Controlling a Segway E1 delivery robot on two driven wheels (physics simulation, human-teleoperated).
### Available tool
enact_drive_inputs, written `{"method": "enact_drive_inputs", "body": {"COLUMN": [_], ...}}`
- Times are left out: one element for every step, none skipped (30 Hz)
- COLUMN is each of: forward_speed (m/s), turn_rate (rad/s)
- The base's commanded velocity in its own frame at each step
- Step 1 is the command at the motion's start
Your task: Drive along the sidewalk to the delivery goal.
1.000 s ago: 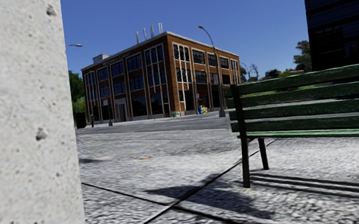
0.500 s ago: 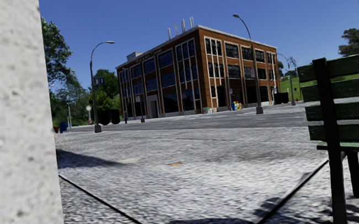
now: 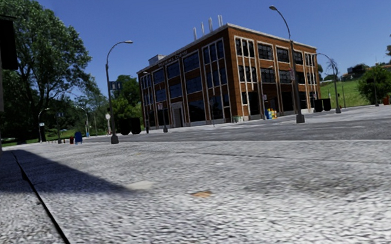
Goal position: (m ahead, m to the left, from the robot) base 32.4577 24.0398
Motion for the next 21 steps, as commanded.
{"method": "enact_drive_inputs", "body": {"forward_speed": [1.47, 1.47, 1.47, 1.47, 1.47, 1.47, 1.47, 1.47, 1.47, 1.47, 1.47, 1.47, 1.47, 1.47, 1.47, 1.47, 1.47, 1.47, 1.47, 1.49, 1.49], "turn_rate": [0.42, 0.38, 0.38, 0.38, 0.37, 0.33, 0.3, 0.29, 0.29, 0.26, 0.19, 0.13, 0.06, 0.06, 0.0, 0.0, 0.0, 0.0, 0.0, 0.0, 0.0]}}
